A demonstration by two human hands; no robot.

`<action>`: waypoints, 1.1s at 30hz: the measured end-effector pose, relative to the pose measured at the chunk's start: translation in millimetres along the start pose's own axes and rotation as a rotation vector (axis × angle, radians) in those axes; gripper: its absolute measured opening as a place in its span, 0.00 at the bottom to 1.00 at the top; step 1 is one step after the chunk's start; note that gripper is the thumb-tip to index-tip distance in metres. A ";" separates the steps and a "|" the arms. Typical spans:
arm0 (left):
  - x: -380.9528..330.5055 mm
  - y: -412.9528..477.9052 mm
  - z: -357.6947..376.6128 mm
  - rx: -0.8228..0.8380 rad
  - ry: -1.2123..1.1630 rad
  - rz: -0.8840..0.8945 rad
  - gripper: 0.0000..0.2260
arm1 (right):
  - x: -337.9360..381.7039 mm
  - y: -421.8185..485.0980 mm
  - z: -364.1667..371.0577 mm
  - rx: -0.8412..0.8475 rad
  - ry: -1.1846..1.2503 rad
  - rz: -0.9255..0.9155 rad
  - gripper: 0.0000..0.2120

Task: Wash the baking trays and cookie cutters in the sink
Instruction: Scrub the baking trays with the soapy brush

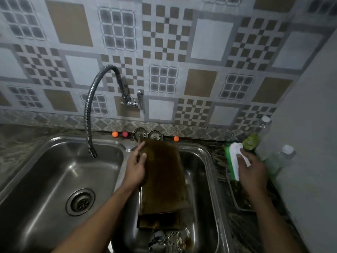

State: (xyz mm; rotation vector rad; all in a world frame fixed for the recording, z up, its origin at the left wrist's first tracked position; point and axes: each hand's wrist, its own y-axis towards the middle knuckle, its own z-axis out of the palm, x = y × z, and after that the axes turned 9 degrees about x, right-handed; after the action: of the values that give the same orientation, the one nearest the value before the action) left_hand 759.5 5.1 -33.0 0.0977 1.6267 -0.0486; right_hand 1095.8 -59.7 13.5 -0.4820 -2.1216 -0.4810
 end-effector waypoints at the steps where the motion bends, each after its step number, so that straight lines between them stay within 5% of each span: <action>1: -4.1 -0.6 2.6 0.014 0.039 0.012 0.19 | 17.0 1.2 10.2 0.015 0.042 -0.019 0.13; 6: -11.4 -0.1 11.8 0.036 0.038 0.012 0.26 | 90.3 -21.5 79.0 0.214 0.117 -0.172 0.13; 13: -25.3 -0.7 19.5 -0.007 0.036 0.061 0.19 | 136.6 -62.0 160.1 0.294 0.166 -0.245 0.13; 23: -33.0 -1.3 0.4 -0.014 0.097 0.165 0.20 | 106.6 -9.6 129.4 0.179 0.094 -0.021 0.14; 33: -24.9 6.8 -1.9 -0.122 0.036 0.108 0.17 | 108.5 -72.3 148.9 0.282 0.104 -0.264 0.12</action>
State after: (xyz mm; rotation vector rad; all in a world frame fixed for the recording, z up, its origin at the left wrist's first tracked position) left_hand 759.6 11.2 -7.9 0.0925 1.6535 0.1354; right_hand 900.3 -28.9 12.1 -0.0155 -2.1180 -0.3378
